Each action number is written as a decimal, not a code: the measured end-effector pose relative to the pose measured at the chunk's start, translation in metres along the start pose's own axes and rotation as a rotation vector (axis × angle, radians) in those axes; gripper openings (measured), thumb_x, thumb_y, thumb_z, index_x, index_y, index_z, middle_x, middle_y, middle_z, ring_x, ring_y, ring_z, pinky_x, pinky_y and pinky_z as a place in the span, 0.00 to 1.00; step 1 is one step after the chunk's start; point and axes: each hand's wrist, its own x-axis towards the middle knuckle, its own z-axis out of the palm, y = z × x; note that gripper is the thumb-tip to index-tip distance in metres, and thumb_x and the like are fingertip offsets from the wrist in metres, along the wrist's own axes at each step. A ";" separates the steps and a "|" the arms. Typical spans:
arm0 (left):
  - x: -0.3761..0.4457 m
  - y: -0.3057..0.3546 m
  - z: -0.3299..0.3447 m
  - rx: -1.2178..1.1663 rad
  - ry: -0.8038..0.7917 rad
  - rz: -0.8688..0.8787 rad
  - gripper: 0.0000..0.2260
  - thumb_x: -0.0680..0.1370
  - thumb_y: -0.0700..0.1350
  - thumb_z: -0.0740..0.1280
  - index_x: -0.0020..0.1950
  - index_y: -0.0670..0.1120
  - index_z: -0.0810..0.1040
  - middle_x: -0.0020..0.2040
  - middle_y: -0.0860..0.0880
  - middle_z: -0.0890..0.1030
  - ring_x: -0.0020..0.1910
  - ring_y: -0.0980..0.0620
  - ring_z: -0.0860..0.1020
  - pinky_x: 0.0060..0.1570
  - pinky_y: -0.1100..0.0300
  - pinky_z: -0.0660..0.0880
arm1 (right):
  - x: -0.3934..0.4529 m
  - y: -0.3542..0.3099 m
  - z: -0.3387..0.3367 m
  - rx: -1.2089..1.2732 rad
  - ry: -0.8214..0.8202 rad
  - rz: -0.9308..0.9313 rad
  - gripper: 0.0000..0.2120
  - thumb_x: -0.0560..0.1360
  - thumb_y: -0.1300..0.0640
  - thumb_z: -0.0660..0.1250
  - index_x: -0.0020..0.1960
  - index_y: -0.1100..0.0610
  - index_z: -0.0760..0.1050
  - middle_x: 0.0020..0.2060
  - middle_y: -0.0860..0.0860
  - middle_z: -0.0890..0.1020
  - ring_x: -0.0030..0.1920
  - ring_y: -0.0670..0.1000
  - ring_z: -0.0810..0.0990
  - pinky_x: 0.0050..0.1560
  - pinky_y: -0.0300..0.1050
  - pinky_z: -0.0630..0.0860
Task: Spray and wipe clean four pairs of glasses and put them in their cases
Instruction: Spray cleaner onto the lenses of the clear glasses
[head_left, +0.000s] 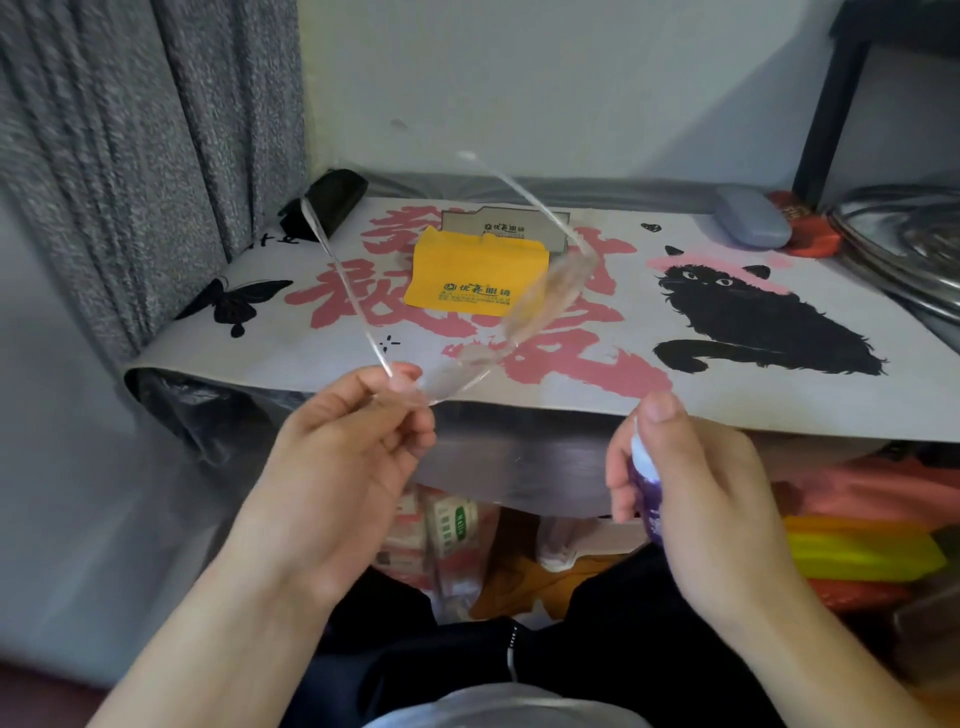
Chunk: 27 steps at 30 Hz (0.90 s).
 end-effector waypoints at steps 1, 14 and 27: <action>0.000 0.003 -0.001 -0.111 -0.015 -0.109 0.03 0.76 0.36 0.66 0.46 0.42 0.79 0.41 0.48 0.78 0.36 0.54 0.76 0.40 0.63 0.78 | -0.004 -0.001 0.004 -0.009 -0.021 -0.039 0.36 0.73 0.27 0.54 0.31 0.59 0.73 0.27 0.61 0.74 0.27 0.52 0.73 0.28 0.41 0.68; -0.006 -0.007 0.009 -0.277 0.009 -0.403 0.07 0.72 0.36 0.65 0.50 0.39 0.77 0.36 0.46 0.76 0.33 0.53 0.75 0.32 0.63 0.77 | -0.018 -0.006 0.019 -0.253 -0.053 -0.140 0.40 0.76 0.25 0.46 0.32 0.62 0.69 0.28 0.60 0.71 0.29 0.57 0.71 0.32 0.59 0.71; -0.006 -0.012 0.009 -0.271 0.017 -0.403 0.06 0.80 0.35 0.61 0.51 0.39 0.77 0.35 0.46 0.76 0.35 0.53 0.75 0.35 0.64 0.76 | -0.014 0.002 0.015 -0.177 -0.038 -0.170 0.40 0.77 0.27 0.48 0.31 0.64 0.67 0.25 0.60 0.68 0.28 0.60 0.68 0.29 0.61 0.67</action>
